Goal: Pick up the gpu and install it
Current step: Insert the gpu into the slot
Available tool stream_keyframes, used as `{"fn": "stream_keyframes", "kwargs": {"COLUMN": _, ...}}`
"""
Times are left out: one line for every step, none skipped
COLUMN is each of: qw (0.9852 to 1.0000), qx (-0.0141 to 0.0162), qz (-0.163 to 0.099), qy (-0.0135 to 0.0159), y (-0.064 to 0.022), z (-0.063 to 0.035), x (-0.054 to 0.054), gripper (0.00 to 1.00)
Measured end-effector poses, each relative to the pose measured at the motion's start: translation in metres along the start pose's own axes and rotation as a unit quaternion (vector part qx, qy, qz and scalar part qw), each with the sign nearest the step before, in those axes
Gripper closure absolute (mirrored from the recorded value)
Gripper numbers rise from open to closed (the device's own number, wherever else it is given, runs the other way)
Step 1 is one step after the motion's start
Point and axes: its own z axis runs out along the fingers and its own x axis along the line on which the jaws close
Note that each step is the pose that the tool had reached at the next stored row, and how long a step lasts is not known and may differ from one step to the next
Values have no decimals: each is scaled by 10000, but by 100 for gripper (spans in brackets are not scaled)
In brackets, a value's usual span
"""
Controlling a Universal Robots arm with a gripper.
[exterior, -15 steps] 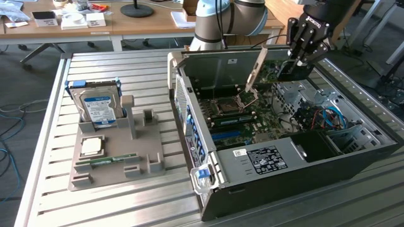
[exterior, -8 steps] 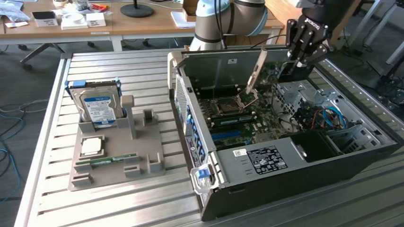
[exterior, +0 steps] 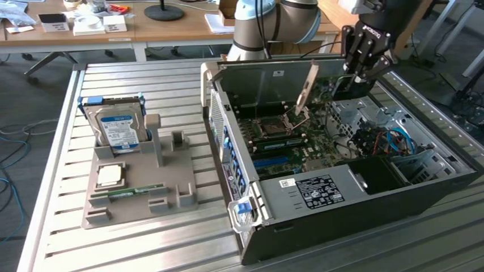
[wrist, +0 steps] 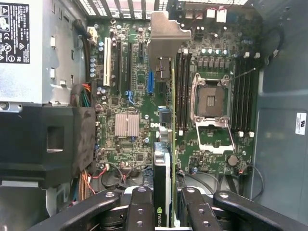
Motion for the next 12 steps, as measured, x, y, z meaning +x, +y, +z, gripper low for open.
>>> {"fn": "stream_keyframes", "kwargs": {"qw": 10000, "qx": 0, "qz": 3, "qy": 1, "y": 2, "z": 3, "x": 0, "gripper": 73}}
{"fn": "stream_keyframes", "kwargs": {"qw": 10000, "qx": 1, "qz": 9, "qy": 0, "y": 5, "z": 7, "x": 0, "gripper": 73}}
{"fn": "stream_keyframes", "kwargs": {"qw": 10000, "qx": 0, "qz": 14, "qy": 0, "y": 8, "z": 11, "x": 0, "gripper": 73}}
{"fn": "stream_keyframes", "kwargs": {"qw": 10000, "qx": 1, "qz": 21, "qy": 0, "y": 13, "z": 14, "x": 0, "gripper": 73}}
{"fn": "stream_keyframes", "kwargs": {"qw": 10000, "qx": 1, "qz": 30, "qy": 0, "y": 19, "z": 17, "x": 0, "gripper": 73}}
{"fn": "stream_keyframes", "kwargs": {"qw": 10000, "qx": 1, "qz": 37, "qy": 0, "y": 25, "z": 19, "x": 0, "gripper": 73}}
{"fn": "stream_keyframes", "kwargs": {"qw": 10000, "qx": 1, "qz": 43, "qy": 0, "y": 28, "z": 21, "x": 0, "gripper": 73}}
{"fn": "stream_keyframes", "kwargs": {"qw": 10000, "qx": 1, "qz": 50, "qy": 0, "y": 29, "z": 22, "x": 0, "gripper": 73}}
{"fn": "stream_keyframes", "kwargs": {"qw": 10000, "qx": 1, "qz": 51, "qy": 1, "y": 30, "z": 22, "x": 0, "gripper": 73}}
{"fn": "stream_keyframes", "kwargs": {"qw": 10000, "qx": 1, "qz": 52, "qy": 0, "y": 30, "z": 22, "x": 0, "gripper": 73}}
{"fn": "stream_keyframes", "kwargs": {"qw": 10000, "qx": 1, "qz": 52, "qy": 0, "y": 31, "z": 23, "x": 0, "gripper": 73}}
{"fn": "stream_keyframes", "kwargs": {"qw": 10000, "qx": 1, "qz": 53, "qy": 0, "y": 31, "z": 23, "x": 0, "gripper": 73}}
